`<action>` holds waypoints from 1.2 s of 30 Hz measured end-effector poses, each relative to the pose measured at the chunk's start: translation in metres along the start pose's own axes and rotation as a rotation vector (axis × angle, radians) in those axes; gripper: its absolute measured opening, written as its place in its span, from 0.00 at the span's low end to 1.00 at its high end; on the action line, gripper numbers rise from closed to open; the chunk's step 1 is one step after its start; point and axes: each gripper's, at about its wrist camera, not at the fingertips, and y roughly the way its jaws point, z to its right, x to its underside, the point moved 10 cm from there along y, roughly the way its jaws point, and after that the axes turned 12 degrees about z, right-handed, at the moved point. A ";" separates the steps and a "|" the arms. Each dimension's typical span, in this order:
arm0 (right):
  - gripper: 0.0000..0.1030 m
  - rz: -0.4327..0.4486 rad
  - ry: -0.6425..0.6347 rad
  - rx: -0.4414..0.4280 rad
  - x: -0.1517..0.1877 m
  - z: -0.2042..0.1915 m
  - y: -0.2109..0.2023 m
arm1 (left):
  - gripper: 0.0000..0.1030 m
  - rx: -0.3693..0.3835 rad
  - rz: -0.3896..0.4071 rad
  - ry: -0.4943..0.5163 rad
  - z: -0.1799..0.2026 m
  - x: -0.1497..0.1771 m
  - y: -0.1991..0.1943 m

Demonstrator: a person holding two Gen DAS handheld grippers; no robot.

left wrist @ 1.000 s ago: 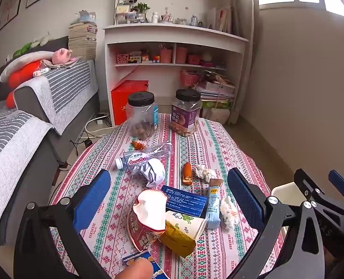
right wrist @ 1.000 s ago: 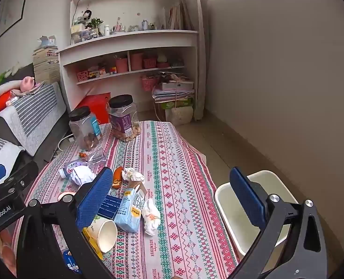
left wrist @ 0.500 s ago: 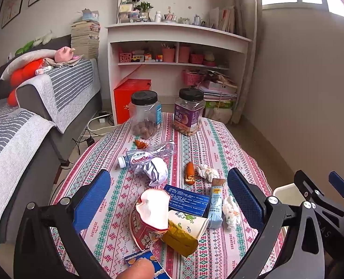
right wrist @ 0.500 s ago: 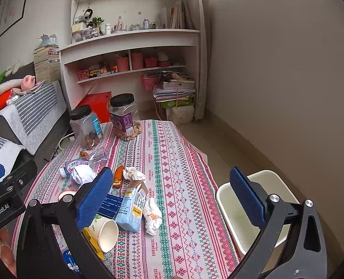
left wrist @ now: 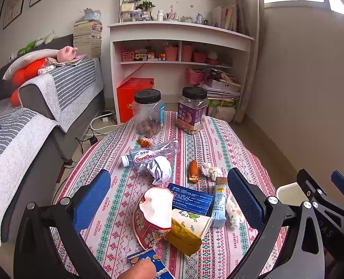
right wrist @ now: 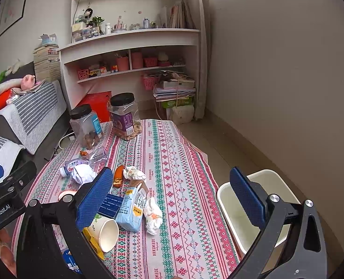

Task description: Collect trash

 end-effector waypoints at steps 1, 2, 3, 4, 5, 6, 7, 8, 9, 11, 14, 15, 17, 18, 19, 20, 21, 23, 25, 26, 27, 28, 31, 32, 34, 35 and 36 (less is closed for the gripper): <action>0.93 -0.001 0.000 -0.001 0.001 0.000 0.000 | 0.95 0.000 0.000 0.000 0.000 0.000 0.000; 0.93 0.000 0.000 0.000 0.001 -0.001 0.000 | 0.95 0.000 0.000 0.000 0.000 0.000 0.000; 0.93 0.000 0.000 0.000 0.001 -0.001 0.000 | 0.95 0.000 -0.001 -0.001 0.000 0.000 0.000; 0.93 -0.001 0.000 0.000 0.001 -0.001 0.000 | 0.95 0.000 -0.001 0.000 0.000 0.000 0.000; 0.93 0.000 0.000 0.001 0.001 -0.001 0.000 | 0.95 0.000 -0.001 0.000 0.000 0.000 0.000; 0.93 0.000 0.000 0.001 0.001 -0.001 0.000 | 0.95 -0.001 -0.002 0.000 0.000 0.001 0.000; 0.93 0.000 0.000 0.001 0.001 -0.001 0.000 | 0.95 -0.001 -0.003 -0.001 -0.001 0.001 0.000; 0.93 -0.001 0.001 0.001 0.001 -0.001 0.000 | 0.95 -0.001 -0.003 -0.001 -0.001 0.001 0.000; 0.93 -0.002 0.001 0.000 0.002 -0.001 0.000 | 0.95 -0.002 -0.004 -0.002 -0.001 0.002 0.000; 0.93 0.000 0.000 0.000 0.001 -0.001 0.000 | 0.95 -0.001 -0.004 -0.001 -0.001 0.002 0.000; 0.93 -0.001 0.000 0.001 0.001 -0.001 0.000 | 0.95 0.000 -0.007 0.001 -0.001 0.003 0.000; 0.93 -0.001 0.001 0.001 0.001 -0.001 0.000 | 0.95 0.000 -0.007 0.001 -0.002 0.003 0.000; 0.93 -0.001 0.001 0.001 0.002 -0.001 0.001 | 0.95 0.000 -0.007 0.002 -0.001 0.003 0.000; 0.93 -0.001 0.001 0.002 0.001 -0.001 0.000 | 0.95 0.000 -0.007 0.001 -0.001 0.003 0.000; 0.93 -0.001 0.001 0.002 0.001 -0.001 0.001 | 0.95 -0.001 -0.008 0.000 -0.001 0.003 0.001; 0.93 -0.002 0.002 0.001 0.001 -0.001 0.000 | 0.95 0.000 -0.008 0.001 -0.001 0.003 0.001; 0.93 -0.003 0.002 0.001 0.002 -0.001 0.001 | 0.95 0.000 -0.009 0.001 -0.001 0.003 0.001; 0.93 -0.001 0.000 0.002 0.002 -0.001 0.000 | 0.95 -0.002 -0.009 0.000 -0.001 0.004 0.000; 0.93 -0.002 0.001 0.000 0.002 -0.001 0.001 | 0.95 -0.003 -0.011 -0.001 -0.001 0.004 0.001; 0.93 -0.001 0.001 0.001 0.002 -0.001 0.001 | 0.95 -0.003 -0.012 -0.001 -0.001 0.004 0.001; 0.93 -0.001 0.000 0.001 0.002 -0.001 0.001 | 0.95 -0.004 -0.013 -0.001 -0.001 0.004 0.001; 0.93 -0.001 0.000 0.002 0.002 -0.001 0.001 | 0.95 -0.004 -0.013 -0.001 -0.001 0.004 0.001; 0.93 -0.003 0.002 0.002 0.002 -0.001 0.001 | 0.95 -0.004 -0.013 -0.001 -0.001 0.004 0.001; 0.93 -0.003 0.001 0.002 0.002 -0.001 0.001 | 0.95 -0.004 -0.013 -0.001 -0.001 0.004 0.001; 0.93 -0.003 0.001 0.001 0.002 -0.001 0.001 | 0.95 -0.004 -0.015 -0.002 -0.001 0.005 0.002; 0.93 -0.004 0.001 0.001 0.003 -0.001 0.001 | 0.95 -0.005 -0.016 -0.002 -0.001 0.005 0.002; 0.93 -0.004 0.000 0.001 0.004 -0.002 0.001 | 0.95 -0.006 -0.017 -0.002 -0.001 0.006 0.002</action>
